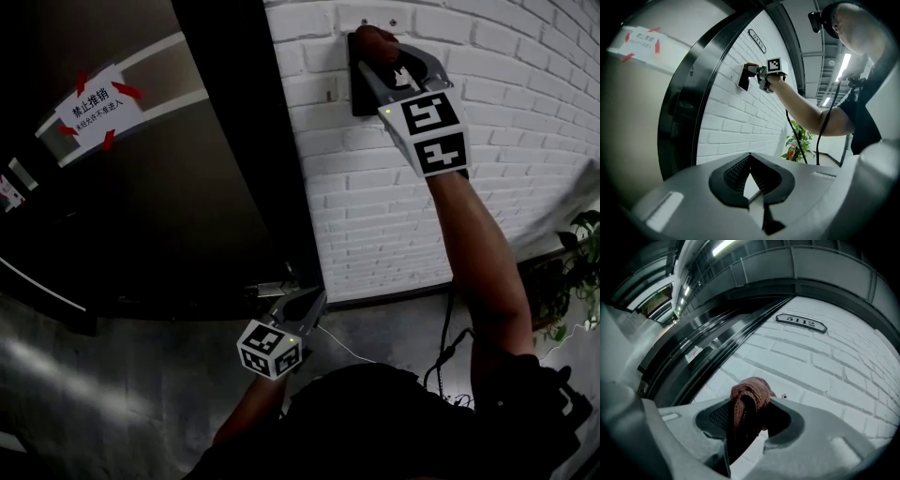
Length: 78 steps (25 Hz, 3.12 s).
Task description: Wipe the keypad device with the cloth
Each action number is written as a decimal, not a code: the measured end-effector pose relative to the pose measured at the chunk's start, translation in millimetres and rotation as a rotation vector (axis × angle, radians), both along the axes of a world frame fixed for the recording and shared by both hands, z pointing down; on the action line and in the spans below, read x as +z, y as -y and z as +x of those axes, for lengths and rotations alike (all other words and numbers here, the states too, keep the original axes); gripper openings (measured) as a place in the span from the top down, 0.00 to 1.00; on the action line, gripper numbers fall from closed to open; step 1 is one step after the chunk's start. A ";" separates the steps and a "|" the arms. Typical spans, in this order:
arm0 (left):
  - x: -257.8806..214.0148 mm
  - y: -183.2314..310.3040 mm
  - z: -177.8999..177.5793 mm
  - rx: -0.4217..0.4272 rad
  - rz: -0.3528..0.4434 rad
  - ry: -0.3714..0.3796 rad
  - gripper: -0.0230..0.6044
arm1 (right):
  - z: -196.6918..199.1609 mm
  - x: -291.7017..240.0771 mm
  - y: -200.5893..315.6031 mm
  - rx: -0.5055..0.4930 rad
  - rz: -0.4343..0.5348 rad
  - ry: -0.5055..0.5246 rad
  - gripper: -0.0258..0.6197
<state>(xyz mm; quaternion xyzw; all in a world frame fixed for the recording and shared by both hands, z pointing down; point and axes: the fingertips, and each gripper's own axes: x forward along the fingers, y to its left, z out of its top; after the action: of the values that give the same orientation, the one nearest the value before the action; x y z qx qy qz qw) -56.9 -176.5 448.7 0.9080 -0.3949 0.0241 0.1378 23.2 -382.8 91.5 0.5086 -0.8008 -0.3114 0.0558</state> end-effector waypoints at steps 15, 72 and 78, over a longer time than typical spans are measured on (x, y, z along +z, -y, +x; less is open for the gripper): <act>2.5 1.1 4.8 0.021 -0.008 0.002 0.94 | 3.0 41.9 0.4 -0.001 -0.087 -0.013 0.72; 10.8 -31.2 -28.4 0.168 -0.021 0.036 0.94 | 9.5 220.4 -59.9 0.072 -0.456 -0.010 0.72; 14.0 -38.4 -20.3 0.197 -0.006 0.035 0.94 | 18.9 251.4 -135.1 -0.040 -0.512 0.074 0.72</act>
<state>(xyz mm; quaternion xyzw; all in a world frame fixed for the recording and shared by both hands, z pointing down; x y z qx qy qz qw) -77.1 -138.1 462.8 0.9414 -0.3061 0.0545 0.1308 42.1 -247.8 342.9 0.4729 -0.8650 -0.0808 0.1472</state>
